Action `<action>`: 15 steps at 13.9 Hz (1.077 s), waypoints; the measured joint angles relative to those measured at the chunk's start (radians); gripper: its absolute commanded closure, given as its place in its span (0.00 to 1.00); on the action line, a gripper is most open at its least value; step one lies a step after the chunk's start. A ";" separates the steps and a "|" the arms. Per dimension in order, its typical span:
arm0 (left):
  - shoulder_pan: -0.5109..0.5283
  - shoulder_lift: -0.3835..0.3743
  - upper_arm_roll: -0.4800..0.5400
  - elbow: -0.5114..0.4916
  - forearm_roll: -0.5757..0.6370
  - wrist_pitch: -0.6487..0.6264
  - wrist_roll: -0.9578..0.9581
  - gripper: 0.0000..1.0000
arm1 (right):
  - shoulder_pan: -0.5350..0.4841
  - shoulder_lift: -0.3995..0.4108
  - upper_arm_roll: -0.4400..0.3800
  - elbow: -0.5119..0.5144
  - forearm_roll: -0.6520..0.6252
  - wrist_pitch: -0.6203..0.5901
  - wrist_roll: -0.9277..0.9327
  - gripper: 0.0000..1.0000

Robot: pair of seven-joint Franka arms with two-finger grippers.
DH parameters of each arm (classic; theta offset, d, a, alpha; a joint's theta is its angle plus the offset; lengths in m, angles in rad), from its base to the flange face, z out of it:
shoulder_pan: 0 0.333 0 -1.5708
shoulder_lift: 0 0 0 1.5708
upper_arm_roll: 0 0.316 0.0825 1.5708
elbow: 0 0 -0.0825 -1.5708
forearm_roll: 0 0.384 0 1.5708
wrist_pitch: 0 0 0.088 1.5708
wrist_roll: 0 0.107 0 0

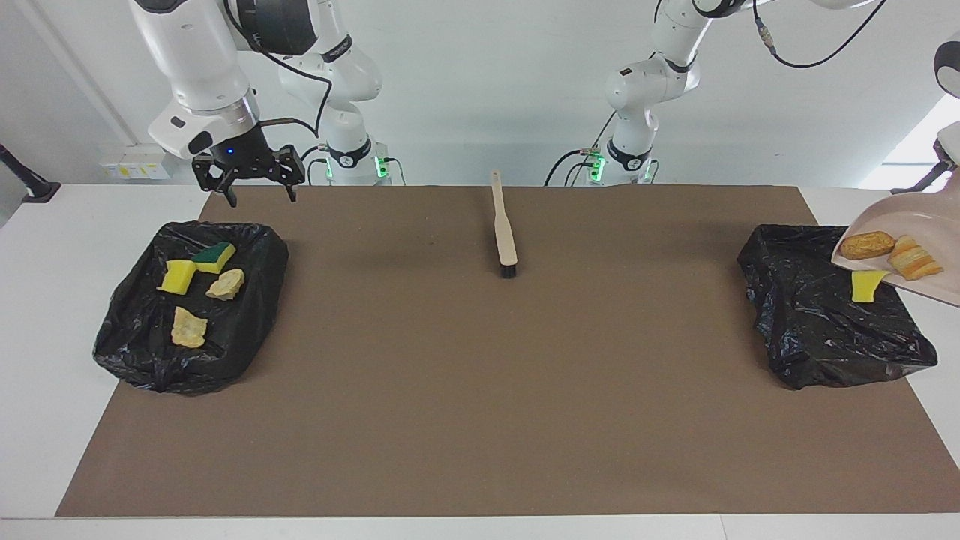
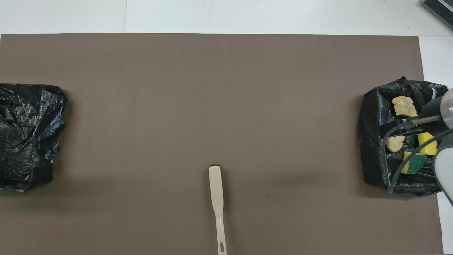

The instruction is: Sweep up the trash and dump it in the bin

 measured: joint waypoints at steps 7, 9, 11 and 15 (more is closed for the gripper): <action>-0.047 0.019 -0.001 -0.005 0.031 -0.002 0.000 1.00 | -0.022 0.005 -0.004 0.016 0.019 0.010 0.033 0.00; -0.047 0.020 0.004 -0.004 0.032 -0.003 0.002 1.00 | -0.026 0.005 -0.005 0.033 0.039 0.002 0.033 0.00; -0.045 0.021 0.009 -0.002 0.032 -0.004 0.008 1.00 | -0.035 0.007 -0.006 0.056 0.053 -0.033 0.035 0.00; -0.046 0.021 0.008 0.037 0.016 0.006 0.038 1.00 | -0.054 0.024 -0.009 0.078 0.086 -0.046 0.035 0.00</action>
